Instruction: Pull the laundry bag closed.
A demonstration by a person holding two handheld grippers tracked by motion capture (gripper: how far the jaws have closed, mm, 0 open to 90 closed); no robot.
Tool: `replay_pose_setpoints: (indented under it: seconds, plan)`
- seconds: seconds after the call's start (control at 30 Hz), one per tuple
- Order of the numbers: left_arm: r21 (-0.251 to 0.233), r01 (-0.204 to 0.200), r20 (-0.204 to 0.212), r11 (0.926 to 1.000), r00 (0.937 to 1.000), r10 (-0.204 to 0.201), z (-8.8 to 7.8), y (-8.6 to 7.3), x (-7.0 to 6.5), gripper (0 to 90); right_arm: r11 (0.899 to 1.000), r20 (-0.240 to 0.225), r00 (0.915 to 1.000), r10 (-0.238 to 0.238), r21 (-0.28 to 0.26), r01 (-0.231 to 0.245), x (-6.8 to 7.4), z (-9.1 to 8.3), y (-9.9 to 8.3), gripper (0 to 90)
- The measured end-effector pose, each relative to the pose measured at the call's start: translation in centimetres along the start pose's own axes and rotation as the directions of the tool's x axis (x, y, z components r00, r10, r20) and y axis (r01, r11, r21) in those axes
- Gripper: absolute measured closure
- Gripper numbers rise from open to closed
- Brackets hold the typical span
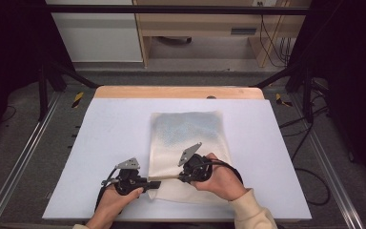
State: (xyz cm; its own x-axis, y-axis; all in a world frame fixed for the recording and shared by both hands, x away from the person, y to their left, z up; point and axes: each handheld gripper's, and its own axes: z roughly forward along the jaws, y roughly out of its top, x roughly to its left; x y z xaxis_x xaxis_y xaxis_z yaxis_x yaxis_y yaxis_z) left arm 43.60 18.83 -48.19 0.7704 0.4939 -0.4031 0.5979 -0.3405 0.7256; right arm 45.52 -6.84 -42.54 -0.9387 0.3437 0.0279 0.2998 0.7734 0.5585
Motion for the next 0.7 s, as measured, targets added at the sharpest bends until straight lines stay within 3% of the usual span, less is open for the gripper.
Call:
replay_pose_setpoints:
  seconds: [0.7]
  plan:
    - [-0.001, -0.005, 0.002, 1.0, 1.0, 0.005, 0.04, 0.02, -0.11, 82.8, 1.0, 0.007, 0.9998, 0.016, -0.006, -0.016, -0.21, -0.54, -0.88, 81.9]
